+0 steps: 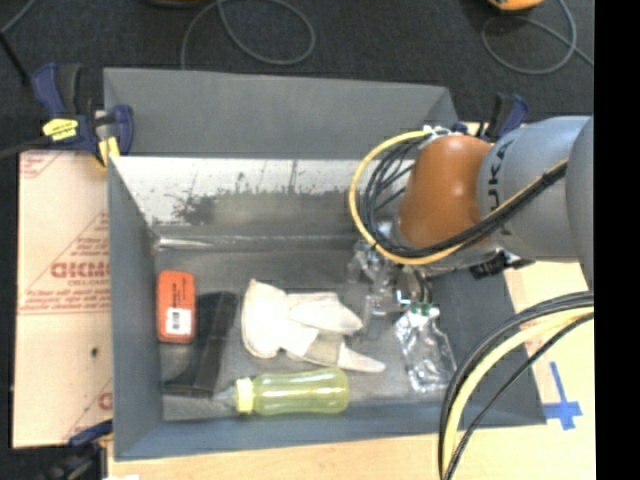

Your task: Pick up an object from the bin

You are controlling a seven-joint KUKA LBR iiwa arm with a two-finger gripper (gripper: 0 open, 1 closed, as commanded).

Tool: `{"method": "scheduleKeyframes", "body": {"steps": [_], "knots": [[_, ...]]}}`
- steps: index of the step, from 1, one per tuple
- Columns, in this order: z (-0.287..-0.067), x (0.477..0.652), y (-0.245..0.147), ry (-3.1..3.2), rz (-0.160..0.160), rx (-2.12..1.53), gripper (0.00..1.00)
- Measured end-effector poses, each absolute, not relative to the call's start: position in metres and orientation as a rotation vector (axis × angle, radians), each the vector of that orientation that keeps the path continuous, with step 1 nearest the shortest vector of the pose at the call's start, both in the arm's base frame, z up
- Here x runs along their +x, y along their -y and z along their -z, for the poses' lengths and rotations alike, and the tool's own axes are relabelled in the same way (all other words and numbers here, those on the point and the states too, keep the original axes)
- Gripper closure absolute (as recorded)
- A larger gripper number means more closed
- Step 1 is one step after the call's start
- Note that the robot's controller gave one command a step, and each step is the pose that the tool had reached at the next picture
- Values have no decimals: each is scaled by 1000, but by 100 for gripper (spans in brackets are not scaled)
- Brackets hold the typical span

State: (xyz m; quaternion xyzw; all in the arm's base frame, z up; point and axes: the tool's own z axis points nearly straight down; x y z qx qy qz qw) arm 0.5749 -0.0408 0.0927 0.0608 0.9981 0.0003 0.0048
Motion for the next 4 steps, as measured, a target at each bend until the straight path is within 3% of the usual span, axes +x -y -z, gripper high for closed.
{"method": "scheduleKeyframes", "body": {"steps": [2,3,4], "knots": [[-148,555,45,-3111,6,-263,0],[-96,577,10,-3125,0,-117,0],[-81,534,-8,-3122,2,-182,0]]}}
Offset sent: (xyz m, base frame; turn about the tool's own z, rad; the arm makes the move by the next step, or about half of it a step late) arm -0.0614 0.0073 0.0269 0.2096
